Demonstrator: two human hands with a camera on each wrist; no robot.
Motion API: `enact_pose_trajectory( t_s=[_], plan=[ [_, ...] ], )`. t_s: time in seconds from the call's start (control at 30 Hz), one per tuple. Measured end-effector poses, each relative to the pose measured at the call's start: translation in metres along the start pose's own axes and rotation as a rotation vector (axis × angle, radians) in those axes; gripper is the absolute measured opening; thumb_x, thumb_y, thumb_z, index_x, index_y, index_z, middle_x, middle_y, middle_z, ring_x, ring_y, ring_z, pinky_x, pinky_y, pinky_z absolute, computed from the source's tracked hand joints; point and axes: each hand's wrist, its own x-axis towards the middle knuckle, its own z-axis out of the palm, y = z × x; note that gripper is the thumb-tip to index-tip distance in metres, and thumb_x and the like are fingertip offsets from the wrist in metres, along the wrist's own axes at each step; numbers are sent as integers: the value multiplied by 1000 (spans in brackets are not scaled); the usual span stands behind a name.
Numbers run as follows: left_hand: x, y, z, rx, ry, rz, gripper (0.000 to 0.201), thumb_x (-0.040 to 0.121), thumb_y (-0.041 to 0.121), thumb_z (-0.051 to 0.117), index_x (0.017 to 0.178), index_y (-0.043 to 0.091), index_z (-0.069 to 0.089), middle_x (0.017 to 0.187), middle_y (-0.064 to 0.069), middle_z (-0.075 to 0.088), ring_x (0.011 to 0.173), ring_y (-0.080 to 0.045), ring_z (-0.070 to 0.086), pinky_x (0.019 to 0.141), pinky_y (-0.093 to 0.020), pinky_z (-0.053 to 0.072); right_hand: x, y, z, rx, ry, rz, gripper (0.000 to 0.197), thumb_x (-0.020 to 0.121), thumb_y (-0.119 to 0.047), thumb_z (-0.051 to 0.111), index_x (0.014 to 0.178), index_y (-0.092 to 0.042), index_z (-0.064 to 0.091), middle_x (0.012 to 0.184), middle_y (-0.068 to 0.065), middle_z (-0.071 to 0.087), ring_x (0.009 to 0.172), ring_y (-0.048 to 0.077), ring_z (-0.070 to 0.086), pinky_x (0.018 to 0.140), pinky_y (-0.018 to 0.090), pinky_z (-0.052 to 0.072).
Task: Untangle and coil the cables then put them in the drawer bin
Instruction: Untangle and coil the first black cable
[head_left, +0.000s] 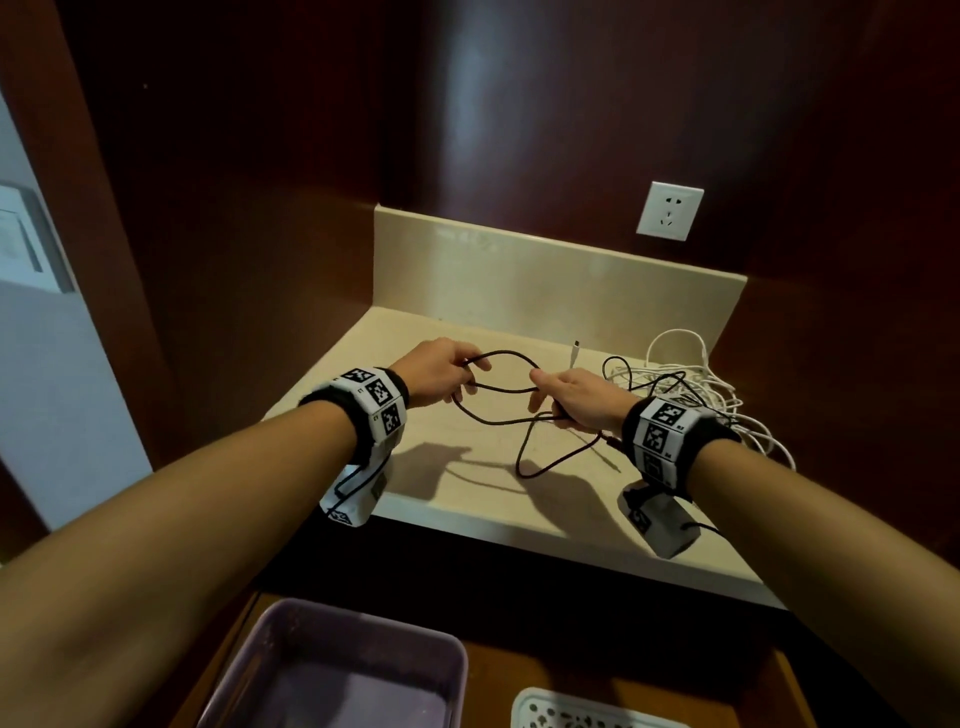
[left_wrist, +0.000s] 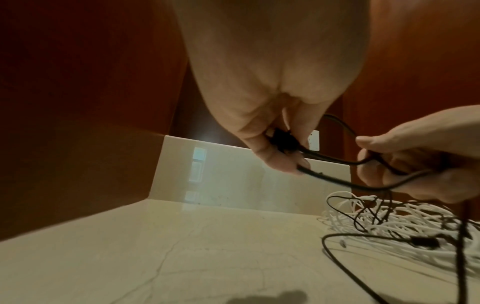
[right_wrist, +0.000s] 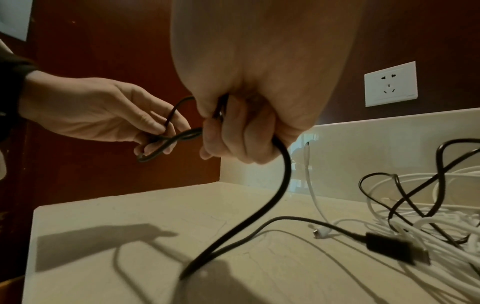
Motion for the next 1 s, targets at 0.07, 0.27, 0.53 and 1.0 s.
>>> enact_pose_trajectory(
  t_s=[0.07,0.27,0.53,1.0],
  plan=[
    [-1,4,4,76,-17,-4,35,96,4,40,127,13,54,102,-13,67,81,-21,58,77,-31,49,4,-1,-1,29,12,-35,48,103,-45,33,96,-15,69,61,1,44,38,3,42,40,13,31],
    [-5,5,9,309,-114,14,115,71,59,75,153,28,-1,149,-11,38,126,-28,49,106,-43,40,12,0,0,173,24,21,51,102,-47,38,88,-10,70,57,4,41,43,14,28,40,22,22],
    [6,9,22,647,27,90,112,72,43,81,152,19,6,151,-9,32,131,-29,42,104,-44,38,12,-4,3,204,-76,44,49,102,-45,40,81,-10,67,50,3,40,37,11,25,39,18,20],
    [15,-5,17,487,-53,-1,28,91,45,61,84,21,74,70,7,59,68,-14,52,55,-27,32,7,2,-5,-132,-107,-92,52,97,-58,37,81,-14,60,55,-2,48,43,11,38,52,24,34]
  ],
)
